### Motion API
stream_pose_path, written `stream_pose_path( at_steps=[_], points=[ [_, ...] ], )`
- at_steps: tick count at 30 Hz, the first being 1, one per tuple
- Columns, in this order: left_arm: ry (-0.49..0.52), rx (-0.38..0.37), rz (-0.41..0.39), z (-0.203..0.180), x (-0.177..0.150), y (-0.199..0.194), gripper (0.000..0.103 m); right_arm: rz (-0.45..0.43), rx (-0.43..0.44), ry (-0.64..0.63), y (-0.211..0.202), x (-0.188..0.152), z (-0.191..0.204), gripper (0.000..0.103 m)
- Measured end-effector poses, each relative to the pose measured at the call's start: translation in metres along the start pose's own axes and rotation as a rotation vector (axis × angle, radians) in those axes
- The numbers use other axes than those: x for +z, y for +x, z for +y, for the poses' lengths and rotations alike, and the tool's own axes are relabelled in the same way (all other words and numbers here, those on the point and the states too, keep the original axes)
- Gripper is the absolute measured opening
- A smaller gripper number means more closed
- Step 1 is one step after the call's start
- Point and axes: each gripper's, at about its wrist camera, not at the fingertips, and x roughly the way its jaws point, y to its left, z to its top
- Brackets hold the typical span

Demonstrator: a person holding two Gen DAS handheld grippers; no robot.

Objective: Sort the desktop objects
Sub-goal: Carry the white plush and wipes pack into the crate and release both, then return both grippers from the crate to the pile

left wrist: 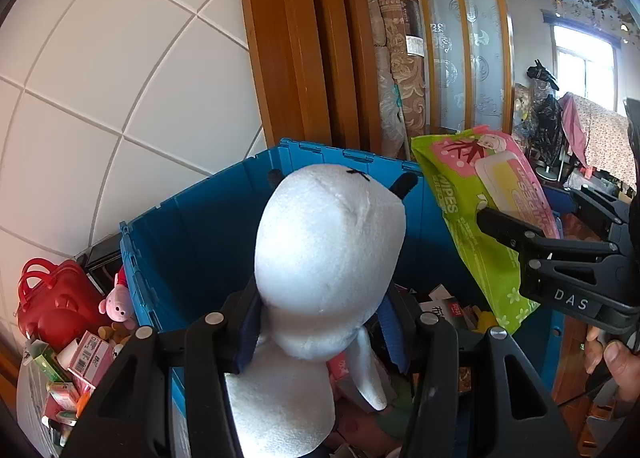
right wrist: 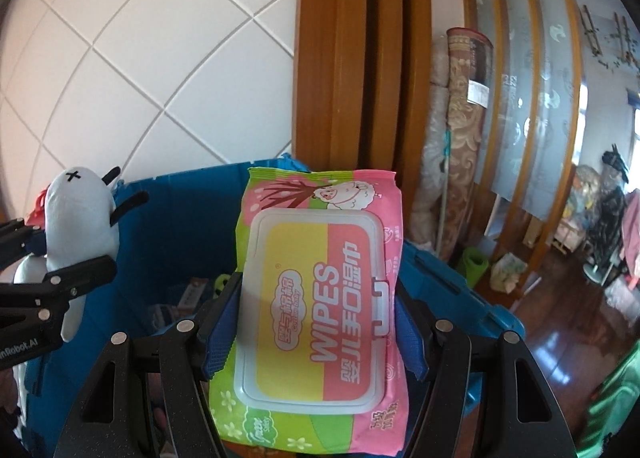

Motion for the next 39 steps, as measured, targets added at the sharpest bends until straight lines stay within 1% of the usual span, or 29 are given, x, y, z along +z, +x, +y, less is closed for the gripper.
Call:
stream_pose_path(
  at_steps=[3,5,6,7,9,11,13,19,21,24,26,29,31,34,39],
  points=[
    [-0.007,0.003,0.005,0.002,0.000,0.003,0.052,-0.003,-0.001,-0.004,0.005,0.006,-0.001,0.068],
    [-0.014,0.012,0.001,0.003,0.001,0.005,0.053,-0.002,0.000,-0.010,0.007,0.007,0.001,0.071],
    [-0.014,0.017,-0.001,0.004,0.001,0.005,0.054,0.002,-0.002,-0.011,0.009,0.007,0.001,0.074],
    [-0.012,0.019,0.002,0.004,0.000,0.006,0.056,0.008,-0.003,-0.012,0.011,0.007,0.001,0.083],
    [-0.015,0.014,0.015,0.005,0.000,0.007,0.063,0.014,-0.009,-0.012,0.013,0.006,0.001,0.092],
    [-0.017,0.022,0.009,0.006,0.001,0.006,0.080,0.021,-0.012,-0.016,0.014,0.004,0.002,0.097],
    [-0.015,0.031,-0.012,0.005,0.000,0.002,0.082,0.022,-0.026,-0.022,0.014,0.004,0.003,0.102],
    [-0.013,0.050,-0.028,0.005,-0.002,-0.001,0.083,0.020,-0.052,-0.033,0.011,0.002,0.003,0.103],
    [-0.017,0.055,-0.050,0.006,-0.004,-0.006,0.083,0.015,-0.068,-0.046,0.008,0.003,0.004,0.103],
    [-0.035,0.069,-0.103,0.010,-0.008,-0.018,0.083,-0.001,-0.094,-0.069,0.001,0.003,0.009,0.103],
    [-0.065,0.073,-0.102,0.016,-0.010,-0.022,0.083,-0.017,-0.109,-0.081,-0.008,0.002,0.013,0.103],
    [-0.109,0.047,-0.101,0.028,-0.013,-0.031,0.083,-0.019,-0.117,-0.079,-0.016,0.002,0.019,0.103],
    [-0.113,0.065,-0.114,0.034,-0.016,-0.039,0.084,-0.026,-0.118,-0.074,-0.024,0.003,0.026,0.103],
    [-0.138,0.058,-0.109,0.046,-0.021,-0.046,0.091,-0.046,-0.116,-0.077,-0.041,0.003,0.038,0.103],
    [-0.173,0.066,-0.109,0.070,-0.036,-0.060,0.091,-0.084,-0.102,-0.078,-0.072,0.005,0.065,0.103]
  ],
)
